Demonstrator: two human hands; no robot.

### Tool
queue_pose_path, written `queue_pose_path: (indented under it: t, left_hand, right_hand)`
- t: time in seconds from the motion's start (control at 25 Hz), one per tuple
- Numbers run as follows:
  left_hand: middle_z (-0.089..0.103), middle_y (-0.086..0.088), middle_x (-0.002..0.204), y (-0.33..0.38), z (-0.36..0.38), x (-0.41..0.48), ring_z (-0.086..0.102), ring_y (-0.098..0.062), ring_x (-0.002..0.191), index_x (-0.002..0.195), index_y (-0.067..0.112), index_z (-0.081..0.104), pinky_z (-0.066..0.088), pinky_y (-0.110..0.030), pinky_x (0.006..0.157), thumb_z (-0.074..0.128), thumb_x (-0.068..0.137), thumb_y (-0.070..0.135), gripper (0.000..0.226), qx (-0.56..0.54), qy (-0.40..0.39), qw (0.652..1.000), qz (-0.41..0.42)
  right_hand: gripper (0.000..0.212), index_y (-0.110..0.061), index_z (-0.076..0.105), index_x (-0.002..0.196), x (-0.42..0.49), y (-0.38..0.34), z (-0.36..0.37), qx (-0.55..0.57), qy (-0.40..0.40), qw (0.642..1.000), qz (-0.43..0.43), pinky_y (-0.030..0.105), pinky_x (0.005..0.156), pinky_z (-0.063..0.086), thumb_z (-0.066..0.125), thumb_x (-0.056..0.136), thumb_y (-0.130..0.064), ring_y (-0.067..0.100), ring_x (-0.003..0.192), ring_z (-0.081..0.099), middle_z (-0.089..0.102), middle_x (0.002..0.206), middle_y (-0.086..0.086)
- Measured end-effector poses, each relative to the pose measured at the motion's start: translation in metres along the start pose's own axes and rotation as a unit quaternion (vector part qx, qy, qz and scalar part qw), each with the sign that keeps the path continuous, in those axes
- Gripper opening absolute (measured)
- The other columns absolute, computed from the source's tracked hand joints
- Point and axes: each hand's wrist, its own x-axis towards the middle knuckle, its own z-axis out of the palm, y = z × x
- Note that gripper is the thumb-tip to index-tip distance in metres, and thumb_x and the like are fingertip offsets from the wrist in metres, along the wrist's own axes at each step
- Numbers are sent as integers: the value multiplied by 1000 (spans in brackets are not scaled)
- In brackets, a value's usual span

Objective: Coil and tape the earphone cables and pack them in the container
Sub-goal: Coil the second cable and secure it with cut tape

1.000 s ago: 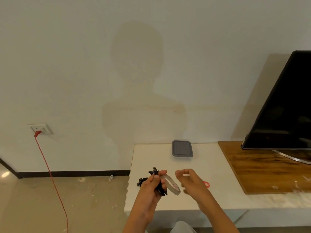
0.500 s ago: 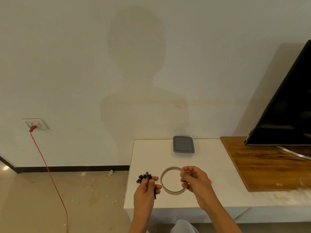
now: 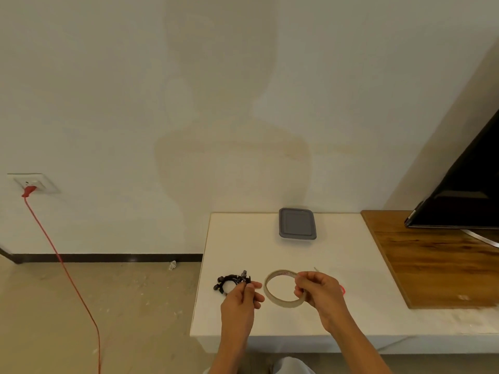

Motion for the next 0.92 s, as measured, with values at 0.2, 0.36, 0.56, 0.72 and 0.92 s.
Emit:
queue_pose_path:
  t: [0.2,0.36,0.56,0.72,0.92]
  left_hand:
    - [71,0,70,-18,20,21,58,-3,59,88,19,69,45,-12,60,40,101,16,31,27,26,999,-10]
    - [72,0,73,-33,30,37,61,-7,63,88,19,69,46,-17,63,41,100,15,30,-4,45,997,-57]
    - [73,1,73,-46,36,48,63,-1,60,88,16,69,44,-11,58,43,99,13,28,-3,44,995,-93]
    - [74,1,69,-58,41,54,65,0,57,86,13,72,46,-13,59,48,94,11,25,-21,31,990,-136]
    - [75,0,69,-70,44,58,66,-8,61,84,8,73,49,-25,68,50,93,13,25,-64,40,983,-167]
  right_hand:
    - [9,1,68,89,47,30,-4,-55,111,992,9,30,59,58,67,80,1,23,59,66,69,70,16]
    - [10,-1,63,92,75,45,-3,-93,146,983,59,34,61,59,65,82,-2,25,63,65,64,76,12]
    - [15,-2,64,69,105,56,-8,-89,116,980,139,39,71,58,63,83,0,25,60,63,63,68,15]
    - [14,9,66,70,121,61,-9,-112,131,978,120,41,75,57,66,77,-3,33,73,70,66,61,14]
    - [25,0,58,64,136,61,-5,-114,112,980,122,30,63,46,61,82,-18,26,73,70,67,62,9]
